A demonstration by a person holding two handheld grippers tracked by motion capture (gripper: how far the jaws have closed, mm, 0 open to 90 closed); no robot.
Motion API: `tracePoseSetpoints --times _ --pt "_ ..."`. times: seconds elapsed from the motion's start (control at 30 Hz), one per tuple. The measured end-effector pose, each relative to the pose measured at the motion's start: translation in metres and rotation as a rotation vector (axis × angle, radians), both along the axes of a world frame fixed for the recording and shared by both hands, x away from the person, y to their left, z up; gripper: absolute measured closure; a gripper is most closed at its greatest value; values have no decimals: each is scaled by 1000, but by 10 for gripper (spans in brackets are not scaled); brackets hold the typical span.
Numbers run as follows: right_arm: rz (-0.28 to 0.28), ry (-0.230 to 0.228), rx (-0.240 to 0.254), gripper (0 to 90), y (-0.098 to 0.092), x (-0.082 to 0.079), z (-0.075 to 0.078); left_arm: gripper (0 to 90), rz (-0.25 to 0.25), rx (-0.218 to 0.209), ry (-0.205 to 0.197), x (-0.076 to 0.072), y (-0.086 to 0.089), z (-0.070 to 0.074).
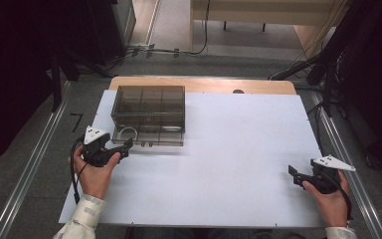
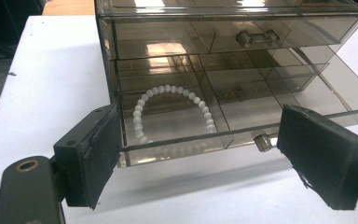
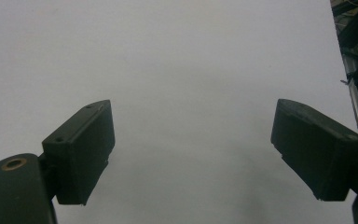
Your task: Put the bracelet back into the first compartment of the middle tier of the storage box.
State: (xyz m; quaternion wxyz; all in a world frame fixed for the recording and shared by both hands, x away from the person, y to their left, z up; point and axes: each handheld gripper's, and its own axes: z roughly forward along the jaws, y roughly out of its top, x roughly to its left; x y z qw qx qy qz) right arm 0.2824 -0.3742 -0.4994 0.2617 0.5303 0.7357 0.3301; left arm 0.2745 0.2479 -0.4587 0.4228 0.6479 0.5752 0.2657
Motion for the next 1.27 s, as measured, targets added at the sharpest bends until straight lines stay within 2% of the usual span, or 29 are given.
tracePoseSetpoints --times 0.47,1.27 --pt "0 -2 -4 118 0 0 0 145 -19 3 2 -18 -1 -3" --pt "3 -4 -5 118 0 -1 1 145 -29 10 0 -36 -1 -7"
